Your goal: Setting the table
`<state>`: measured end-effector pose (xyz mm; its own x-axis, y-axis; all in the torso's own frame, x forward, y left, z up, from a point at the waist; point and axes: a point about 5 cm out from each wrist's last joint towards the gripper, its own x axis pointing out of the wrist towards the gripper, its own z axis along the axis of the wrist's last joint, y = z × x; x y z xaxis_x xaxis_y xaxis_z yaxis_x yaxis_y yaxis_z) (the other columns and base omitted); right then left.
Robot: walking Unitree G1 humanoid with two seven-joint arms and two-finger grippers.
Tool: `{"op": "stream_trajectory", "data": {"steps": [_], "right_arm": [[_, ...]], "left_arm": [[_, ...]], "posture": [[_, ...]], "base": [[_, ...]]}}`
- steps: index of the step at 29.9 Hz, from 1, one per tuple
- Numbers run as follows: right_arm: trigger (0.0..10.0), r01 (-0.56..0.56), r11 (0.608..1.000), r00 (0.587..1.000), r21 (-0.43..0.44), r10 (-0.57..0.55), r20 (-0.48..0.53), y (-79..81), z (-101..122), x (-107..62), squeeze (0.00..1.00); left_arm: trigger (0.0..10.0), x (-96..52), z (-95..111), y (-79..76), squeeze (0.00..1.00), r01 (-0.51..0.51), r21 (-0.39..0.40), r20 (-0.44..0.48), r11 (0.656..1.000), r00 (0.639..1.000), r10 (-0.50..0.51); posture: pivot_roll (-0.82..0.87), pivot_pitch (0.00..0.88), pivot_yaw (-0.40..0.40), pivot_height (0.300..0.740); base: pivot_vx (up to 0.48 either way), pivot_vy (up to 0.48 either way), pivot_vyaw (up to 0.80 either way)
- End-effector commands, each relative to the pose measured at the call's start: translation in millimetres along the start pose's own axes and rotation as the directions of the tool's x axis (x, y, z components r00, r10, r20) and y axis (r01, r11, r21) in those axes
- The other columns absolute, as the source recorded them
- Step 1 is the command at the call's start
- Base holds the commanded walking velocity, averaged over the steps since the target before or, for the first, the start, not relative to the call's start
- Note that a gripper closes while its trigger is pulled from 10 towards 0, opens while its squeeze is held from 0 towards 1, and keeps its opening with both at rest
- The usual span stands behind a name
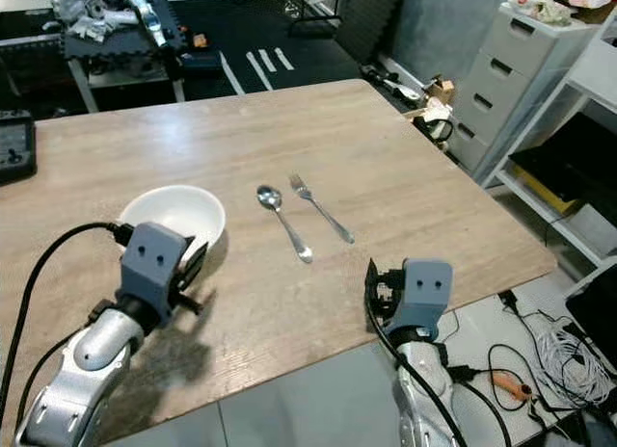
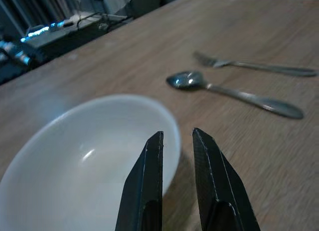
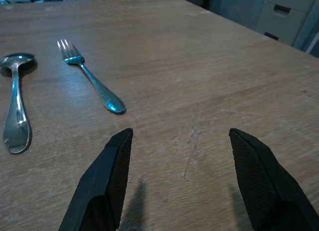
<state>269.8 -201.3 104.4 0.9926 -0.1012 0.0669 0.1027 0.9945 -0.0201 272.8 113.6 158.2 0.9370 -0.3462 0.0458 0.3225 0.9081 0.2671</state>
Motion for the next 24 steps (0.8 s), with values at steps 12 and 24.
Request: {"op": "stream_trajectory", "data": {"steps": [12, 24], "right_arm": [[10.0, 0.008, 1.000, 0.998, 0.004, -0.008, 0.062, 0.4, 15.0, 6.1, 0.00], [10.0, 0.002, 1.000, 0.999, 0.005, -0.002, 0.052, 2.7, 13.2, 6.5, 0.00]], "left_arm": [[10.0, 8.2, 2.1, -3.3, 0.00, 0.028, 0.009, 0.031, 1.000, 0.999, -0.028], [10.0, 8.7, 1.0, -1.8, 0.00, 0.016, 0.015, 0.033, 1.000, 0.999, -0.017]], "posture": [[-0.07, 0.000, 0.064, 0.740], [-0.07, 0.002, 0.061, 0.740]], "base": [[0.000, 0.000, 0.00], [0.000, 0.000, 0.00]]}}
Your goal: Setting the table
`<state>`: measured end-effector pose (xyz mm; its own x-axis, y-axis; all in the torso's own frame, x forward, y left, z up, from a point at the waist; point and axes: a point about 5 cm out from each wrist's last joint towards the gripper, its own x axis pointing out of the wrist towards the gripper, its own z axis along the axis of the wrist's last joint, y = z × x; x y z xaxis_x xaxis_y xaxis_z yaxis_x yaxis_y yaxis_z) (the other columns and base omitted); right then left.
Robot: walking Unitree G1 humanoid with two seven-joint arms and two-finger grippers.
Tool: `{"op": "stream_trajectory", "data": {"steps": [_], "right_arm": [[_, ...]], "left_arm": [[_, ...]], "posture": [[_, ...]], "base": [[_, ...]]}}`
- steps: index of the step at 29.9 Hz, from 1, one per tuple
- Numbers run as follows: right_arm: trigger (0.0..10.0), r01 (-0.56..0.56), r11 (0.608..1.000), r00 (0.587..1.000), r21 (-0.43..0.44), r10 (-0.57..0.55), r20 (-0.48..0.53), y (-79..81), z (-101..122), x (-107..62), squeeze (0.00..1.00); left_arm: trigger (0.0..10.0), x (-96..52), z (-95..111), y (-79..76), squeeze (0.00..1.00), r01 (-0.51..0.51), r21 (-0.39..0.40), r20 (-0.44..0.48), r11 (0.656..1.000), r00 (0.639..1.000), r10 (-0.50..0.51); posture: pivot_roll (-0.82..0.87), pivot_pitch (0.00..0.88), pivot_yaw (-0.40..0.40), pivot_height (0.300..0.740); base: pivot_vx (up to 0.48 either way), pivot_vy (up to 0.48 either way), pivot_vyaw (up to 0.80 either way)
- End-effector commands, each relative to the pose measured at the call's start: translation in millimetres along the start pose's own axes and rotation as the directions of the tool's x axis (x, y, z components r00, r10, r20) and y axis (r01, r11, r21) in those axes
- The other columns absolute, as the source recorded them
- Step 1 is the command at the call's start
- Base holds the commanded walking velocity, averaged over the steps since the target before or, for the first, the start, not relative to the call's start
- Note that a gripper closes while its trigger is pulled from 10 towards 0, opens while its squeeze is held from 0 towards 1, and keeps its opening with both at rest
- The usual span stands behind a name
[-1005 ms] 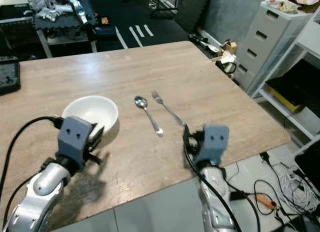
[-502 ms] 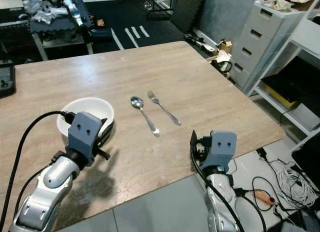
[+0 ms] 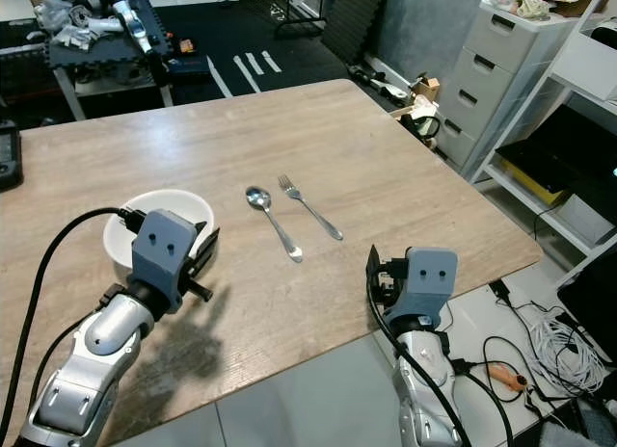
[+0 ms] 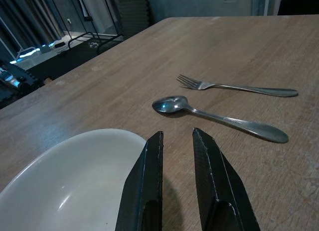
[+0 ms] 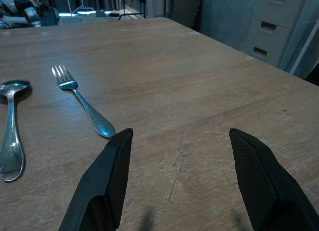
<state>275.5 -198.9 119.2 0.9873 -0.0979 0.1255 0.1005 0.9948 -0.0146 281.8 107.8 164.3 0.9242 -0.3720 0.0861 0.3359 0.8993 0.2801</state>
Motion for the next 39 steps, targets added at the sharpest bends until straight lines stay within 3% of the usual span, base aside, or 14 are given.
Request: {"op": "stream_trajectory", "data": {"steps": [1, 17, 39], "right_arm": [[10.0, 0.003, 1.000, 1.000, 0.000, -0.003, -0.007, 0.0, -1.2, 0.0, 0.00], [10.0, 0.006, 1.000, 1.000, 0.010, -0.006, -0.011, 3.2, -2.0, -0.2, 0.00], [10.0, 0.006, 1.000, 0.999, 0.016, -0.006, -0.037, 4.1, -5.7, -1.5, 0.00]], "left_arm": [[10.0, -2.2, -4.9, -1.2, 0.00, 0.000, 0.002, -0.014, 1.000, 1.000, 0.000], [10.0, -0.9, -4.5, 1.0, 0.00, 0.001, 0.007, -0.012, 1.000, 1.000, -0.001], [10.0, -2.3, -5.1, 0.9, 0.00, -0.009, 0.004, -0.017, 1.000, 1.000, 0.009]], "posture": [[-0.07, 0.002, 0.061, 0.740], [-0.03, 0.006, 0.073, 0.740], [-0.03, 0.022, 0.065, 0.740]], "base": [[0.000, 0.000, 0.00], [0.000, 0.000, 0.00], [0.000, 0.000, -0.80]]}}
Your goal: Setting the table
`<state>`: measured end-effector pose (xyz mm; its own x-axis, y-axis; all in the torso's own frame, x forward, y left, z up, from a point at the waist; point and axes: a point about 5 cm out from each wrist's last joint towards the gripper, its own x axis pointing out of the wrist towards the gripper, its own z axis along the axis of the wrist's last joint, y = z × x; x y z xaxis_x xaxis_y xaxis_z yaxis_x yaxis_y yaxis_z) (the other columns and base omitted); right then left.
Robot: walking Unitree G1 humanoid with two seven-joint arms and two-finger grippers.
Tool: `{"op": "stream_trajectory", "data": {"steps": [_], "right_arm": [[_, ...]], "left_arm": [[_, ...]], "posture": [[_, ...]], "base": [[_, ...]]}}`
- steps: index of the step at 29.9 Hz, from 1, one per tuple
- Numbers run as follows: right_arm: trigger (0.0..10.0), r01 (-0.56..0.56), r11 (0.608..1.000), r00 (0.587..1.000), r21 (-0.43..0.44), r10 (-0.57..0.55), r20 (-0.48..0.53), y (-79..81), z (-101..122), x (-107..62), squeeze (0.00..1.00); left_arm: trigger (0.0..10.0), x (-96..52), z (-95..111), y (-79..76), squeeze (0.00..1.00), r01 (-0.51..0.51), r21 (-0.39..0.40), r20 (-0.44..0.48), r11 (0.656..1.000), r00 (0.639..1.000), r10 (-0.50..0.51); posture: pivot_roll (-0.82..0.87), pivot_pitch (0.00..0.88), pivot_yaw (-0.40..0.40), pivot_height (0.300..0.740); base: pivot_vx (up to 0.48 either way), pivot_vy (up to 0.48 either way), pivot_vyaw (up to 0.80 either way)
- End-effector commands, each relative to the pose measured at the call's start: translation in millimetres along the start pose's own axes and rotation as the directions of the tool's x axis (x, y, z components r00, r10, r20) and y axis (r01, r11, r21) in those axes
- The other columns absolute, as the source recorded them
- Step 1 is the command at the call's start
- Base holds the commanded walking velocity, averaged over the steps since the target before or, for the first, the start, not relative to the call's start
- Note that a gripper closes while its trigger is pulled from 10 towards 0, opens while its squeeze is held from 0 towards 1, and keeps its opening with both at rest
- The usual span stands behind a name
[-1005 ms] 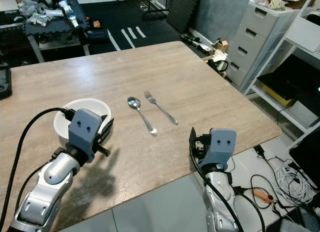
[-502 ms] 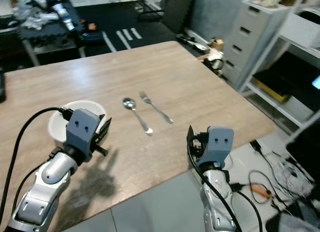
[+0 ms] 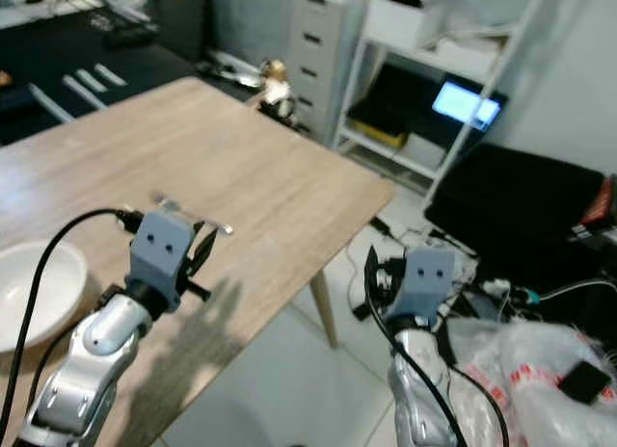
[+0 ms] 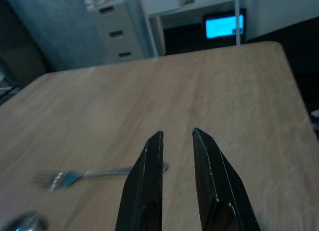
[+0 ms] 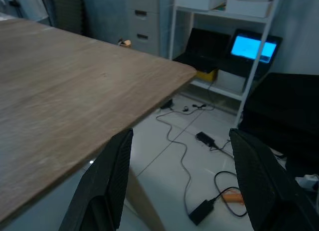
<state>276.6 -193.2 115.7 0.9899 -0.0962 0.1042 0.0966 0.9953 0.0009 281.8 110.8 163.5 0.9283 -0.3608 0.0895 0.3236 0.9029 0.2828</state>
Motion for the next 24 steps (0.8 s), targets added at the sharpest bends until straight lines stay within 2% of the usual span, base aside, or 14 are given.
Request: {"op": "stream_trajectory", "data": {"steps": [1, 24], "right_arm": [[10.0, 0.008, 1.000, 1.000, 0.000, -0.008, -0.015, -1.9, -2.2, -1.6, 0.00], [10.0, 0.000, 1.000, 1.000, -0.008, 0.000, -0.018, -0.9, -2.0, 0.4, 0.00]], "left_arm": [[10.0, -1.3, -3.6, -1.9, 0.00, 0.003, 0.000, -0.017, 1.000, 1.000, -0.003], [10.0, -0.7, -5.1, -2.9, 0.00, 0.006, -0.002, -0.018, 1.000, 1.000, -0.006]], "posture": [[-0.03, 0.022, 0.064, 0.740], [-0.03, 0.014, 0.062, 0.740]], "base": [[0.000, 0.000, -0.80], [0.000, 0.000, -0.80]]}}
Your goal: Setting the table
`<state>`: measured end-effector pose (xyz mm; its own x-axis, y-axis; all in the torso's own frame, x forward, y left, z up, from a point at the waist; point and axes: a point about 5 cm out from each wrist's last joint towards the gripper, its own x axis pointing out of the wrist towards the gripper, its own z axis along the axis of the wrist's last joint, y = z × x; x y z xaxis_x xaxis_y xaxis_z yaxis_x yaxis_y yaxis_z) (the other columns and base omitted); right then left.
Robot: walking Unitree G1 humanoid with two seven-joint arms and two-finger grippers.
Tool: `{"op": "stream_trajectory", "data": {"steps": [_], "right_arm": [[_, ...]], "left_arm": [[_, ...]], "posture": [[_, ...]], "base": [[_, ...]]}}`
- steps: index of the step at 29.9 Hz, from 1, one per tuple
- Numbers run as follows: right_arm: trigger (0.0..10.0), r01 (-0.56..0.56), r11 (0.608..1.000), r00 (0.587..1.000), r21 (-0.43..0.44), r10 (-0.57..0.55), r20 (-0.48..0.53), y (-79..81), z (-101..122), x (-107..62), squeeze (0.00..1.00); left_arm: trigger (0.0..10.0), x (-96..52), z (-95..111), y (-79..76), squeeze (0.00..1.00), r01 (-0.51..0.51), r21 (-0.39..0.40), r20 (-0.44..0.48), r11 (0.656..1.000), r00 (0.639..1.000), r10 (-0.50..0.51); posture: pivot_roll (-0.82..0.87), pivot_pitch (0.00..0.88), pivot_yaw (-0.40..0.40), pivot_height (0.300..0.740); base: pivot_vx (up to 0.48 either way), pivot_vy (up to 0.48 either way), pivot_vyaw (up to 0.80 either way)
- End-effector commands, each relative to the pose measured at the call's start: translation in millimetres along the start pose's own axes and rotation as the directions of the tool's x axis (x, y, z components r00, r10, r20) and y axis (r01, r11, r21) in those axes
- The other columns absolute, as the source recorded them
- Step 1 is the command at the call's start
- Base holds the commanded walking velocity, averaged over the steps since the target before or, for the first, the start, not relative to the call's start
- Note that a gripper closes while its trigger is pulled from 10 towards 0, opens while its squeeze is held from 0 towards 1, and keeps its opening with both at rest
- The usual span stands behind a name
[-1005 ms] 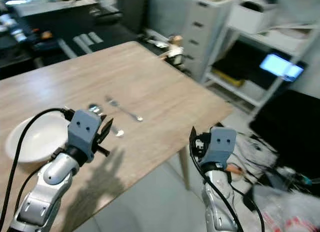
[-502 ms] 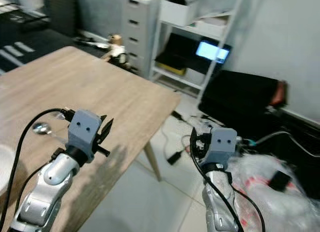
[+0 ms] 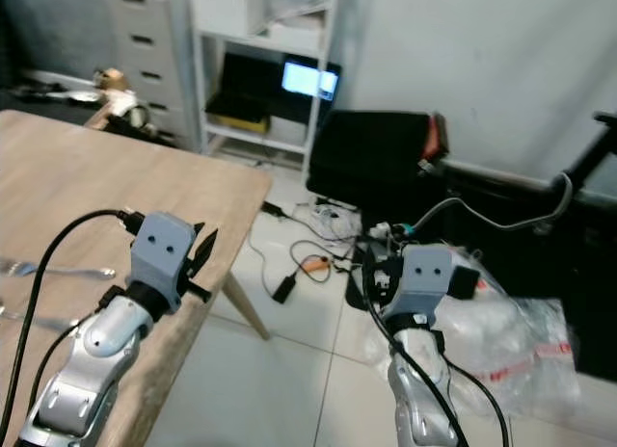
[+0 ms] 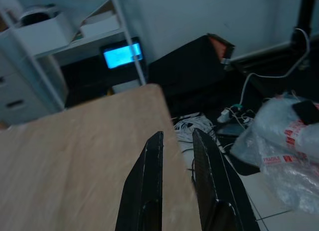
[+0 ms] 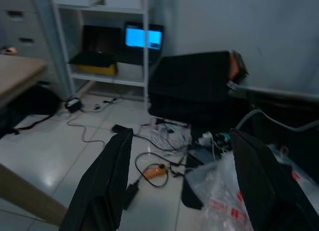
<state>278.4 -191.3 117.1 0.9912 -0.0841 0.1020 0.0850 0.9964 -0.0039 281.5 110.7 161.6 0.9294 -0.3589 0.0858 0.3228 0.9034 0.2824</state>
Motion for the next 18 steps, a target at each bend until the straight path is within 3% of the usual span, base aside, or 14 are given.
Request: {"op": "stream_trajectory", "data": {"steps": [1, 18], "right_arm": [[10.0, 0.012, 1.000, 1.000, -0.005, -0.012, -0.016, -2.8, -3.3, -1.3, 0.00], [10.0, 0.014, 1.000, 1.000, -0.002, -0.014, -0.012, -1.0, -3.3, 0.8, 0.00]], "left_arm": [[10.0, -0.3, -3.5, -2.2, 0.00, 0.007, -0.001, -0.014, 1.000, 1.000, -0.007], [10.0, 2.1, -2.3, -0.6, 0.00, 0.010, 0.005, -0.007, 1.000, 1.000, -0.010]], "posture": [[-0.03, 0.014, 0.062, 0.740], [-0.03, 0.002, 0.069, 0.740]], "base": [[0.000, 0.000, -0.80], [0.000, 0.000, -0.80]]}}
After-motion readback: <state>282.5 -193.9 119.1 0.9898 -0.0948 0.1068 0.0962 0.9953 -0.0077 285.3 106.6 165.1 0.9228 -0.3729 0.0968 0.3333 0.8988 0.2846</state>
